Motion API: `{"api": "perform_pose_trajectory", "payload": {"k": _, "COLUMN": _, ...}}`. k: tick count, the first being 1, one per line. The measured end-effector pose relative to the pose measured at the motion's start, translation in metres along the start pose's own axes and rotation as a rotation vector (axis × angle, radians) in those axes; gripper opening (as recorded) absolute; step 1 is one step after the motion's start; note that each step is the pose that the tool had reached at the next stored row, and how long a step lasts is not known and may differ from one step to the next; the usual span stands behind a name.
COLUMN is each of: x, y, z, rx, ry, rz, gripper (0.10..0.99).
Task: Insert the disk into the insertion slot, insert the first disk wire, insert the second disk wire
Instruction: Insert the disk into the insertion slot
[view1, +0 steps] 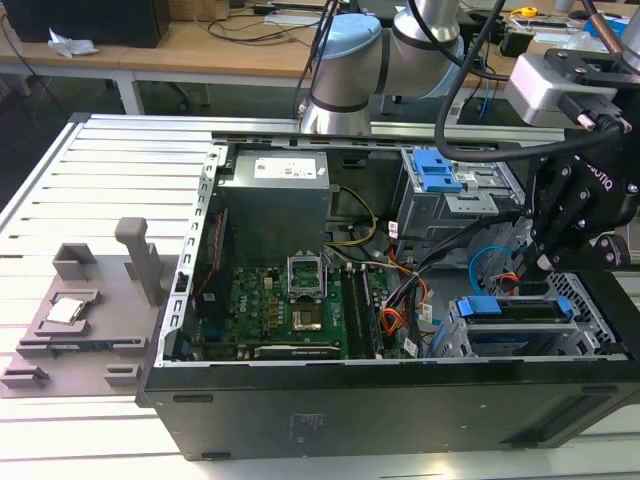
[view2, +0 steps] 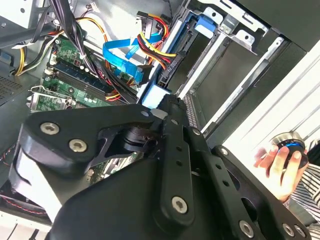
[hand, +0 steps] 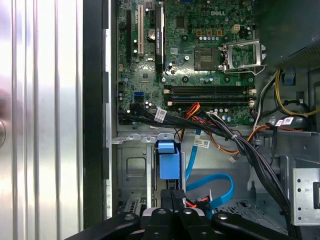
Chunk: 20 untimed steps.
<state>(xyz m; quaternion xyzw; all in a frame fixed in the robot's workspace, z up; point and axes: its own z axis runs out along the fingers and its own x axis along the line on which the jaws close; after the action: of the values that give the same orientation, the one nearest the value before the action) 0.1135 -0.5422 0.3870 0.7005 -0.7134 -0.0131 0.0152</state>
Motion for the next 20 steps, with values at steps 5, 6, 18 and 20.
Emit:
{"api": "perform_pose_trajectory", "payload": {"k": 5, "x": 0.0, "y": 0.0, "z": 0.0001, "rx": 0.0, "ry": 0.0, "rz": 0.0, "gripper": 0.106}}
{"api": "perform_pose_trajectory", "payload": {"k": 6, "x": 0.0, "y": 0.0, "z": 0.0002, "rx": 0.0, "ry": 0.0, "rz": 0.0, "gripper": 0.106}}
{"api": "perform_pose_trajectory", "payload": {"k": 18, "x": 0.0, "y": -0.0147, "z": 0.0011, "rx": 0.0, "ry": 0.0, "rz": 0.0, "gripper": 0.106}}
{"api": "perform_pose_trajectory", "payload": {"k": 20, "x": 0.0016, "y": -0.0148, "z": 0.0035, "rx": 0.0, "ry": -0.0001, "rz": 0.0, "gripper": 0.106}}
